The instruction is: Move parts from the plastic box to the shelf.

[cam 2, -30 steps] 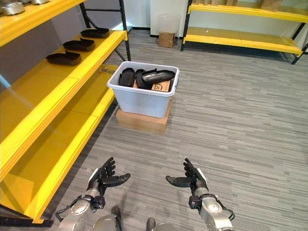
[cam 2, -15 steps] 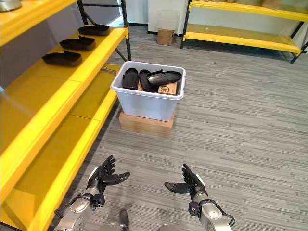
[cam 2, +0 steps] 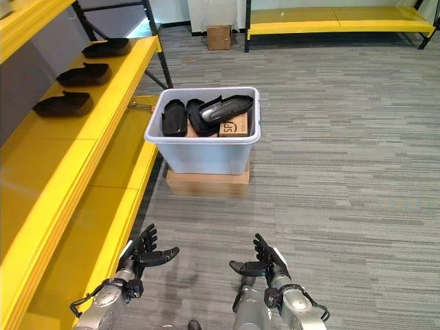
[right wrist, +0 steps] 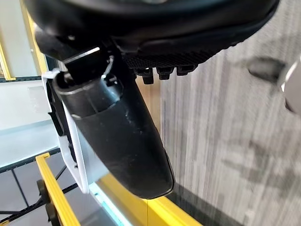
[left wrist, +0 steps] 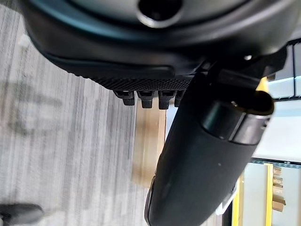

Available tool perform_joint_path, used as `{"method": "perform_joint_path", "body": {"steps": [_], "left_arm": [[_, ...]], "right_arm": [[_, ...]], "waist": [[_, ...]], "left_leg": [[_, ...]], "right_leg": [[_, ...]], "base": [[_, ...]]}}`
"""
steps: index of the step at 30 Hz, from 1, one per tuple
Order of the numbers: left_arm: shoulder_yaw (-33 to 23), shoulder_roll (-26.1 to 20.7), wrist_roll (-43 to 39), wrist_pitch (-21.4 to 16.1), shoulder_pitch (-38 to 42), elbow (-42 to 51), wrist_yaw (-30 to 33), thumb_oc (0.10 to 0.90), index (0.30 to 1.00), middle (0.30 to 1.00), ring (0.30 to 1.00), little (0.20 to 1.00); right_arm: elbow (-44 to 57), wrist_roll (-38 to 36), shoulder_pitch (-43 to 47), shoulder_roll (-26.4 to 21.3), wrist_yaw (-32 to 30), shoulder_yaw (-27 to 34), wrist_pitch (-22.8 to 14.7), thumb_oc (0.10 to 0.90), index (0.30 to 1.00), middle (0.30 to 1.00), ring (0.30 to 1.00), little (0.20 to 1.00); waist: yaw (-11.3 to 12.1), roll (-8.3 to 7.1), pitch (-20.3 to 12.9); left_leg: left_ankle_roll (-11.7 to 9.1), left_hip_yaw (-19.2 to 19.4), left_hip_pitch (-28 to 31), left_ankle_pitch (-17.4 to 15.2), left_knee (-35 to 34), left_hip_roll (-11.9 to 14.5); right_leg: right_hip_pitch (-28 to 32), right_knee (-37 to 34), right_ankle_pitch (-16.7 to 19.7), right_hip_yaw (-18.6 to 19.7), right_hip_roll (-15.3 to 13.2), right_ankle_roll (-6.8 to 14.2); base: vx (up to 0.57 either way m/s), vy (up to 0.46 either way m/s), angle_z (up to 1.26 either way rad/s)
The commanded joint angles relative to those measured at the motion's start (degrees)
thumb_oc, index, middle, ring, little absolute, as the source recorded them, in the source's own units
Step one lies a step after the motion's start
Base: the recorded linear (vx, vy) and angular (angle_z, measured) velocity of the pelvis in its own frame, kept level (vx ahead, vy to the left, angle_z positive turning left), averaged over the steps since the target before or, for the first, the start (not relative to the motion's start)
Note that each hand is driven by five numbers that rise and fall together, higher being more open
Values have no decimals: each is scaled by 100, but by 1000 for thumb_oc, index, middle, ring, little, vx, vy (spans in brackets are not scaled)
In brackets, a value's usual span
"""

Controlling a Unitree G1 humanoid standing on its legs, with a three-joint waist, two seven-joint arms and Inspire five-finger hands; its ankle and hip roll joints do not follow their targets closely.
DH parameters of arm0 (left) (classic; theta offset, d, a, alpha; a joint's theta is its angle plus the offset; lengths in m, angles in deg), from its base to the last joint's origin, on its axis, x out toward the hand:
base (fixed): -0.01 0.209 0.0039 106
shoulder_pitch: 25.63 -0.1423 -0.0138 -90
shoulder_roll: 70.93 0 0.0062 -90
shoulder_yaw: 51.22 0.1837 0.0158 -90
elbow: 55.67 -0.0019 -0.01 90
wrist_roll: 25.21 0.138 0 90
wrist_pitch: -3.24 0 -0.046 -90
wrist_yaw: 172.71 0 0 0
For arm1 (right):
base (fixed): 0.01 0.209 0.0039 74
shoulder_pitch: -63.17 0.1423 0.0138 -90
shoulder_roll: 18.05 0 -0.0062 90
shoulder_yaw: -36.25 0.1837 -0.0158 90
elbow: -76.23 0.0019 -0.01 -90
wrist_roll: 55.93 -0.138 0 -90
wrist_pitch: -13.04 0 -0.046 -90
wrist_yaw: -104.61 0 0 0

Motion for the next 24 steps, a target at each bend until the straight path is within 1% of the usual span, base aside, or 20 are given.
{"method": "perform_joint_path", "body": {"steps": [1, 2, 3, 4, 5, 6, 7, 9, 10, 12, 13, 14, 15, 16, 17, 18, 19, 21, 22, 24], "left_arm": [[-28, -15, -152, -566, 423, 413, -99, 900, 1000, 1000, 1000, 1000], [-28, 7, -191, -584, 457, 434, -56, 900, 1000, 1000, 1000, 1000], [-38, 14, -232, -592, 481, 420, -49, 900, 1000, 1000, 1000, 1000], [-38, 14, -232, -593, 482, 419, -50, 900, 1000, 1000, 1000, 1000], [-40, 17, -313, -598, 499, 403, -36, 900, 1000, 1000, 1000, 1000], [-56, 26, -327, -604, 481, 418, -6, 900, 1000, 1000, 1000, 1000], [-63, 32, -321, -593, 460, 452, 14, 900, 1000, 1000, 1000, 1000], [-60, 40, -328, -579, 408, 481, 17, 900, 1000, 1000, 1000, 1000], [-73, 35, -341, -568, 372, 470, 10, 900, 1000, 1000, 1000, 1000], [-109, 12, -335, -569, 270, 470, -1, 900, 1000, 1000, 1000, 1000], [-108, 12, -335, -569, 268, 471, -1, 900, 1000, 1000, 1000, 1000], [-128, -3, -308, -571, 235, 477, -7, 900, 1000, 1000, 1000, 1000], [-196, -22, -271, -567, 174, 498, 15, 900, 1000, 1000, 1000, 1000], [-219, -30, -252, -557, 150, 496, 31, 900, 1000, 1000, 1000, 1000], [-218, -29, -251, -557, 147, 497, 32, 900, 1000, 1000, 1000, 1000], [-261, -36, -225, -552, 136, 490, 45, 900, 1000, 1000, 1000, 1000], [-286, -50, -225, -554, 146, 469, 35, 900, 1000, 1000, 1000, 1000], [-314, -79, -247, -569, 178, 472, 21, 900, 1000, 1000, 1000, 1000], [-292, -120, -255, -574, 218, 499, 18, 900, 1000, 1000, 1000, 1000], [-276, -165, -277, -582, 265, 534, -10, 900, 1000, 1000, 1000, 1000]], "right_arm": [[235, 21, 410, -146, 43, 145, -506, 900, 1000, 1000, 1000, 1000], [242, 7, 396, -173, 39, 164, -529, 900, 1000, 1000, 1000, 1000], [226, -21, 380, -204, 40, 165, -537, 900, 1000, 1000, 1000, 1000], [226, -21, 380, -204, 40, 166, -537, 900, 1000, 1000, 1000, 1000], [172, -53, 358, -242, 6, 167, -535, 900, 1000, 1000, 1000, 1000], [219, -30, 355, -319, -15, 179, -546, 900, 1000, 1000, 1000, 1000], [228, -7, 359, -354, -38, 188, -536, 900, 1000, 1000, 1000, 1000], [208, 1, 332, -379, -75, 211, -545, 900, 1000, 1000, 1000, 1000], [217, 1, 302, -387, -73, 234, -553, 900, 1000, 1000, 1000, 1000], [219, 44, 245, -396, -73, 278, -559, 900, 1000, 1000, 1000, 1000], [220, 44, 243, -396, -73, 278, -559, 900, 1000, 1000, 1000, 1000], [237, 81, 203, -398, -62, 298, -569, 900, 1000, 1000, 1000, 1000], [235, 156, 157, -403, -59, 312, -583, 900, 1000, 1000, 1000, 1000], [241, 173, 145, -404, -61, 315, -582, 900, 1000, 1000, 1000, 1000], [242, 173, 142, -405, -61, 314, -581, 900, 1000, 1000, 1000, 1000], [230, 179, 116, -387, -65, 323, -583, 900, 1000, 1000, 1000, 1000], [231, 181, 112, -381, -48, 326, -566, 900, 1000, 1000, 1000, 1000], [219, 194, 106, -341, 2, 302, -534, 900, 1000, 1000, 1000, 1000], [197, 186, 120, -281, 29, 295, -521, 900, 1000, 1000, 1000, 1000], [254, 194, 111, -231, 50, 327, -486, 900, 1000, 1000, 1000, 1000]], "waist": [[-54, -61, -431], [-78, -117, -437], [-67, -156, -421], [-74, -149, -426], [-7, -255, -340], [98, -346, -233], [148, -416, -187], [224, -447, -104], [262, -451, -107], [312, -460, -146], [318, -465, -141], [348, -452, -168], [406, -397, -195], [421, -349, -211], [424, -354, -209], [447, -299, -207], [446, -273, -196], [452, -234, -228], [523, -234, -284], [514, -280, -331]], "left_leg": [[-229, 34, -22, 217, 972, -15], [-411, 16, -252, 823, 1551, 87], [-571, -90, -498, 1262, 2129, 231], [-579, -103, -516, 1256, 2150, 243], [-754, -222, -848, 1793, 2969, 419], [-784, -355, -1065, 1835, 3473, 328], [-717, -372, -1279, 1706, 3605, 327], [-601, -329, -1646, 1475, 3325, 429], [-525, -291, -1748, 1391, 2907, 503], [-448, -250, -1818, 1369, 2132, 722], [-447, -241, -1801, 1372, 2120, 717], [-423, -242, -1817, 1438, 1435, 816], [-489, -360, -1851, 1741, 380, 1009], [-562, -392, -1864, 1989, -11, 1138], [-568, -381, -1832, 2017, -62, 1131], [-652, -381, -1848, 2329, -454, 1261], [-696, -321, -1789, 2422, -590, 1351], [-672, -233, -1694, 2276, -572, 1359], [-635, -466, -1730, 2111, -441, 1149], [-570, -393, -1830, 1853, -135, 968]], "right_leg": [[111, -127, -126, 471, -170, 784], [219, -209, -171, 478, -95, 577], [337, -221, -331, 517, 16, 427], [334, -221, -335, 506, 25, 420], [554, -285, -561, 595, 201, 193], [665, -304, -654, 665, 227, 100], [739, -340, -682, 731, 219, 94], [863, -368, -722, 782, 255, 123], [943, -416, -743, 816, 283, 183], [1077, -485, -803, 883, 295, 268], [1083, -485, -804, 890, 291, 269], [1130, -501, -838, 900, 280, 321], [1268, -510, -931, 945, 277, 404], [1313, -500, -965, 971, 283, 433], [1317, -496, -971, 975, 280, 430], [1434, -485, -1048, 978, 304, 470], [1463, -412, -1094, 1006, 286, 487], [1572, -302, -1237, 1059, 264, 555], [1664, -276, -1226, 1124, 144, 617], [1843, -352, -1196, 1121, -36, 691]], "base": [[209, -277, -13], [200, -330, -7], [116, -244, -5], [221, -302, -12], [233, -264, -22], [283, -305, -43], [203, -160, -45], [203, -86, -68], [221, -21, -54], [198, 31, -14], [172, 75, -17], [268, 164, -22], [364, 224, -19], [281, 173, -12], [224, 126, -11], [209, 106, -24], [416, 209, -39], [355, 179, -42], [316, 168, -44], [366, 185, -39]]}}
